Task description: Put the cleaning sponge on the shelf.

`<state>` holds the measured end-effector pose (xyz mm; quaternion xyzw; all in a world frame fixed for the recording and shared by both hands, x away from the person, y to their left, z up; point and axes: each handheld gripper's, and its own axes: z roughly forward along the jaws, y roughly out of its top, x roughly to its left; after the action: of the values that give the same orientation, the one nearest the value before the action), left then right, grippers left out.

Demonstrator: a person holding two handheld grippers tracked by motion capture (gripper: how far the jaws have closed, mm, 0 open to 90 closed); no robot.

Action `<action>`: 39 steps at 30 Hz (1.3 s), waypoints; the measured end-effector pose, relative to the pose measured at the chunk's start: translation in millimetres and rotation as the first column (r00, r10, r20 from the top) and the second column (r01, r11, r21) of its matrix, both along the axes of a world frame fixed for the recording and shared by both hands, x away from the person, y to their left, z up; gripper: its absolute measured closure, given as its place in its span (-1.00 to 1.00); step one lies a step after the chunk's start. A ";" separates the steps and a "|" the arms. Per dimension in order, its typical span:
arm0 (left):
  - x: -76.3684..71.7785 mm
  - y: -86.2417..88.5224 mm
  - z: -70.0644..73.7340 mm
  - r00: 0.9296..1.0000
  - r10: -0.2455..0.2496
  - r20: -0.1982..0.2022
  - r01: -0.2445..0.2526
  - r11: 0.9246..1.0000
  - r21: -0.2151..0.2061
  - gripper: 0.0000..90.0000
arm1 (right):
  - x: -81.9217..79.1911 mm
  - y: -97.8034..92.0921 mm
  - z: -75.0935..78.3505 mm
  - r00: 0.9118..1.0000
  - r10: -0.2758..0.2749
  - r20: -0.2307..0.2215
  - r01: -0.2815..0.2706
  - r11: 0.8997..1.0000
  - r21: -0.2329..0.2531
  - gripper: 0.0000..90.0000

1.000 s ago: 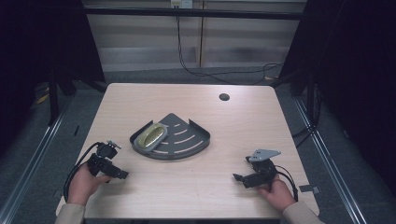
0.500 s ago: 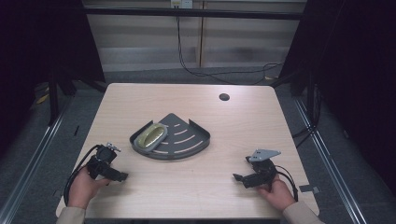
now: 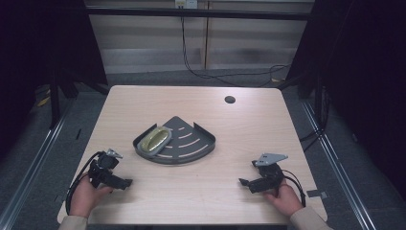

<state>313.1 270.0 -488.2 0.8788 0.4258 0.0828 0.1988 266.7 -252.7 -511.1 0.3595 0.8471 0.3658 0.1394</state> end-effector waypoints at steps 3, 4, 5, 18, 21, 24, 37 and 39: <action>-1.2 1.9 -0.8 1.000 0.002 0.018 -0.002 1.000 -0.009 -1.00 | 0.0 0.0 0.0 1.000 0.000 0.000 0.000 1.000 0.000 -0.74; -2.1 1.9 -1.4 1.000 0.009 0.024 -0.009 1.000 -0.017 -1.00 | 0.0 0.0 0.0 1.000 0.000 0.000 0.000 1.000 0.000 -0.74; -2.3 2.2 -1.7 1.000 0.006 0.029 -0.006 1.000 -0.021 -1.00 | 0.0 0.0 0.0 1.000 0.000 0.000 0.000 1.000 0.000 -0.74; -9.9 10.8 -7.3 0.994 0.000 0.112 0.009 0.997 -0.081 -1.00 | 0.0 0.0 0.0 1.000 0.000 0.000 0.000 1.000 0.000 -0.74; -11.4 11.8 -8.6 0.992 0.004 0.127 0.008 0.995 -0.096 -1.00 | 0.0 0.0 0.0 1.000 0.000 0.000 0.000 1.000 0.000 -0.74; -12.7 12.9 -9.3 0.991 0.005 0.135 0.009 0.995 -0.103 -1.00 | 0.0 0.0 0.0 1.000 0.000 0.000 0.000 1.000 0.000 -0.74; -17.2 18.5 -12.8 0.983 -0.006 0.182 0.030 0.991 -0.131 -1.00 | 0.0 0.0 0.0 1.000 0.000 0.000 0.000 1.000 0.000 -0.74; -17.1 18.1 -12.9 0.983 -0.003 0.182 0.028 0.991 -0.134 -1.00 | 0.0 0.0 0.0 1.000 0.000 0.000 0.000 1.000 0.000 -0.74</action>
<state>295.9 288.1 -501.1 0.8553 0.4036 0.1317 0.2969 266.7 -252.7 -511.2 0.3595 0.8471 0.3658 0.1394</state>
